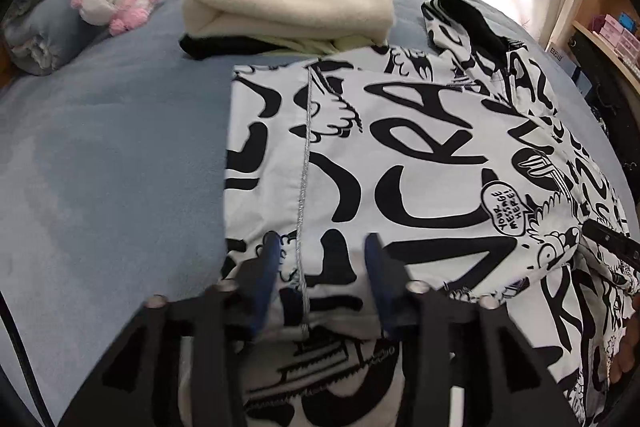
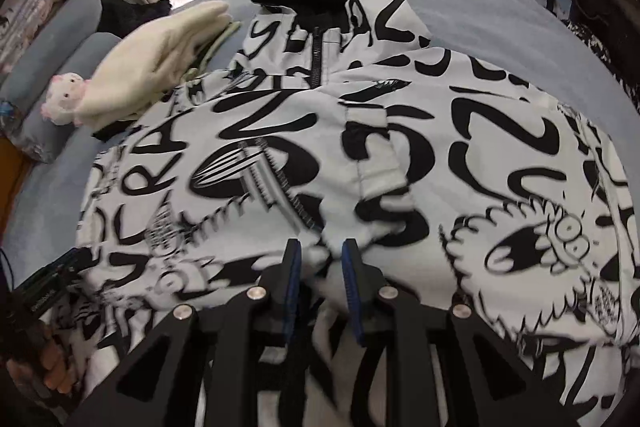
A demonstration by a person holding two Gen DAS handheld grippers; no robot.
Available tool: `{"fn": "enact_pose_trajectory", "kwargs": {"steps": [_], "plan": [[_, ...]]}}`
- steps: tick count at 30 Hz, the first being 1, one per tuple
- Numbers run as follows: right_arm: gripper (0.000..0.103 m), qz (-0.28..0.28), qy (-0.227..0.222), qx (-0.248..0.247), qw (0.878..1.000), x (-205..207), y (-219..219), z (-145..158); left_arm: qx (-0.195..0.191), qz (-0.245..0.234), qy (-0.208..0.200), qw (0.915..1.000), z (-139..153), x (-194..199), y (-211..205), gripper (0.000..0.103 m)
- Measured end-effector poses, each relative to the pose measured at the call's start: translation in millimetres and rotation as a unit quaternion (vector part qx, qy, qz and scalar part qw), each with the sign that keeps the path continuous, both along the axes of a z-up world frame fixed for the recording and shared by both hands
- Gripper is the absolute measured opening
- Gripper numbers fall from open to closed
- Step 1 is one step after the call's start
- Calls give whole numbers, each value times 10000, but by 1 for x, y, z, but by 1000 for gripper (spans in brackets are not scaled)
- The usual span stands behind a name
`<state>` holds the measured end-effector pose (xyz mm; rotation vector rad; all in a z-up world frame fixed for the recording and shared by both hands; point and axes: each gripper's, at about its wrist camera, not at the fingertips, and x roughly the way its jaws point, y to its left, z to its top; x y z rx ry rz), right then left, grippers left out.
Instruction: Fold large clothes
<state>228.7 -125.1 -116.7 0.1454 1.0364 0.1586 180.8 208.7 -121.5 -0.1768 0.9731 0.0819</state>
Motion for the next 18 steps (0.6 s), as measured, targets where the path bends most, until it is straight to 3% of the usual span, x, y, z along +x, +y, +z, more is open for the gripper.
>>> {"fn": "enact_pose_trajectory", "kwargs": {"steps": [18], "plan": [[21, -51, -601, 314, 9977, -94, -6, 59, 64, -113, -43, 9999, 60, -77, -19, 45]]}}
